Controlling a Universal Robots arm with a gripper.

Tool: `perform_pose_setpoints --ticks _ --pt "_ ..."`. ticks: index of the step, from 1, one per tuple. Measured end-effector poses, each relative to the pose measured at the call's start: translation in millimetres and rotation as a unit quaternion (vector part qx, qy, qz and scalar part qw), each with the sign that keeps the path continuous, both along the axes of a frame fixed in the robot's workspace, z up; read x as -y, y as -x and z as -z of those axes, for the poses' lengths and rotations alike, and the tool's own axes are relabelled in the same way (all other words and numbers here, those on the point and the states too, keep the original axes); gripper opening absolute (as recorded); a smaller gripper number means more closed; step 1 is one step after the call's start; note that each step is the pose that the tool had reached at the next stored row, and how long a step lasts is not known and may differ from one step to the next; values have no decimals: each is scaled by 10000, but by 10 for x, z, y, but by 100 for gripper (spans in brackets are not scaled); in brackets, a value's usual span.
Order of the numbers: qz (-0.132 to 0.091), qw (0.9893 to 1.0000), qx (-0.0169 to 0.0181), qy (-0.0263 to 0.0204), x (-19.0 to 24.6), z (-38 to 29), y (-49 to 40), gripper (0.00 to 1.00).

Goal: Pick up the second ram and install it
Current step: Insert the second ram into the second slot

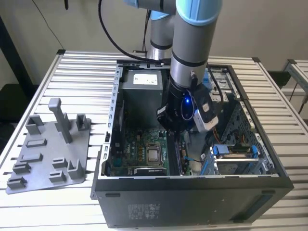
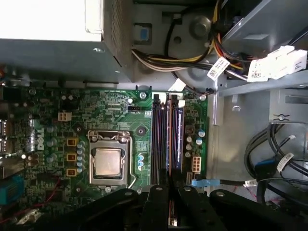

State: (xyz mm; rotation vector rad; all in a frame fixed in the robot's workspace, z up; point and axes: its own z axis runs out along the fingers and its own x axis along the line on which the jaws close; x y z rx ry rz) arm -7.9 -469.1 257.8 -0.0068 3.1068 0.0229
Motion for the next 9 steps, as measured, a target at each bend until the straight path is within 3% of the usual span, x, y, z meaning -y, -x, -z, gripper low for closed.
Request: perform_pose_setpoints --ticks 5,9 --pt "13 10000 0 1 19 89 1 14" --pt "189 9998 0 11 19 144 6 14"
